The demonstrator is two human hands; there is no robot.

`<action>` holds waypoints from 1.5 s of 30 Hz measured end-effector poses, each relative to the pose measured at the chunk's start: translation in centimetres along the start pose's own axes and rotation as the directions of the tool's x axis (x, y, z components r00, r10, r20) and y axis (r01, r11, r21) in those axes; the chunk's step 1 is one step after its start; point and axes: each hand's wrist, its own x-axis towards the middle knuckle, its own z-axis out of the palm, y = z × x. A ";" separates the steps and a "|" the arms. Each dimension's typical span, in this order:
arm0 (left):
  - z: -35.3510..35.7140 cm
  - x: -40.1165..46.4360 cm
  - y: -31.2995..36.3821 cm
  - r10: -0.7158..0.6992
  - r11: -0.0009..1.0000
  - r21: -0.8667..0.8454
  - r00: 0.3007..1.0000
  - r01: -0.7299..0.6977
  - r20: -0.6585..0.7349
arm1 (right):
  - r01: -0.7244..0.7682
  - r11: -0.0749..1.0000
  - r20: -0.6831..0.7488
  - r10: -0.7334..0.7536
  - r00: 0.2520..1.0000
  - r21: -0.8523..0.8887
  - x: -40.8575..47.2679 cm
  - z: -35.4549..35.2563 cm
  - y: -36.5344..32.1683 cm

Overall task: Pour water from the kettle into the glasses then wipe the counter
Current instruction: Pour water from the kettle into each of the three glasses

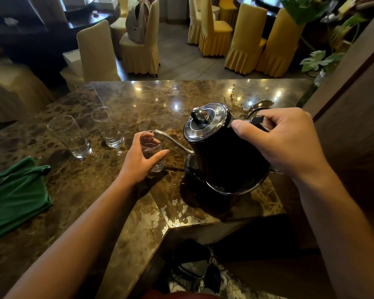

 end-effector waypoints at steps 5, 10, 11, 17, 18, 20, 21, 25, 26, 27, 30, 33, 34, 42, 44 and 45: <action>0.1 0.0 0.0 -0.002 1.000 -0.006 1.000 0.002 -0.011 | 0.043 0.995 0.031 -0.040 0.999 -0.090 0.4 0.5 -0.5; 0.1 -0.1 0.1 -0.007 1.000 -0.004 1.000 0.007 -0.008 | 0.050 0.983 0.127 -0.028 0.992 -0.177 1.1 -0.1 -1.9; 0.1 -0.1 0.1 -0.009 1.000 -0.009 1.000 0.009 -0.005 | 0.050 0.979 0.160 -0.018 0.987 -0.195 1.4 -0.2 -2.3; 0.2 -0.2 0.0 -0.011 1.000 -0.029 1.000 0.011 -0.002 | 0.100 0.949 0.319 0.001 0.948 -0.298 2.9 -0.6 -4.4; 0.2 -0.2 0.0 -0.011 0.999 -0.034 1.000 0.011 -0.004 | 0.110 0.945 0.329 -0.002 0.944 -0.308 3.0 -0.7 -4.7; 0.2 -0.2 -0.1 -0.013 0.999 -0.044 1.000 0.013 -0.003 | 0.126 0.936 0.349 -0.004 0.937 -0.330 3.3 -0.6 -5.4; 0.3 -0.2 -0.2 -0.014 0.999 -0.048 1.000 0.014 -0.002 | 0.134 0.930 0.357 -0.003 0.934 -0.342 3.3 -0.6 -5.6; 0.4 -0.2 -0.1 -0.021 0.997 -0.073 1.000 0.020 -0.004 | 0.169 0.911 0.364 -0.023 0.931 -0.377 3.4 -0.4 -6.2; 0.4 -0.2 -0.1 -0.025 0.996 -0.091 1.000 0.024 -0.005 | 0.179 0.907 0.371 -0.027 0.928 -0.382 3.3 -0.4 -6.2; 0.4 -0.3 -0.3 -0.029 0.994 -0.109 1.000 0.029 -0.005 | 0.183 0.908 0.381 -0.029 0.924 -0.377 3.3 -0.4 -6.1; 0.4 -0.4 -0.4 -0.038 0.991 -0.130 0.999 0.038 -0.002 | 0.150 0.933 0.400 -0.007 0.917 -0.328 3.1 -0.7 -5.4; 0.6 -0.5 -0.2 -0.043 0.991 -0.131 0.999 0.041 -0.017 | 0.100 0.958 0.392 0.015 0.920 -0.270 2.8 -0.7 -4.4; 0.6 -0.5 -0.1 -0.043 0.991 -0.128 0.999 0.040 -0.021 | 0.090 0.963 0.390 0.017 0.920 -0.254 2.5 -0.7 -4.1; 0.8 -0.5 0.1 -0.062 0.988 -0.140 0.998 0.059 -0.020 | 0.009 0.983 0.360 0.059 0.931 -0.186 0.6 -0.5 -2.4; 0.8 -0.5 0.2 -0.061 0.988 -0.141 0.998 0.058 -0.016 | -0.011 0.986 0.335 0.067 0.940 -0.166 -0.1 -0.4 -1.7; 0.8 -0.5 0.2 -0.062 0.988 -0.145 0.998 0.059 -0.015 | -0.022 0.987 0.322 0.073 0.944 -0.158 -0.4 -0.3 -1.3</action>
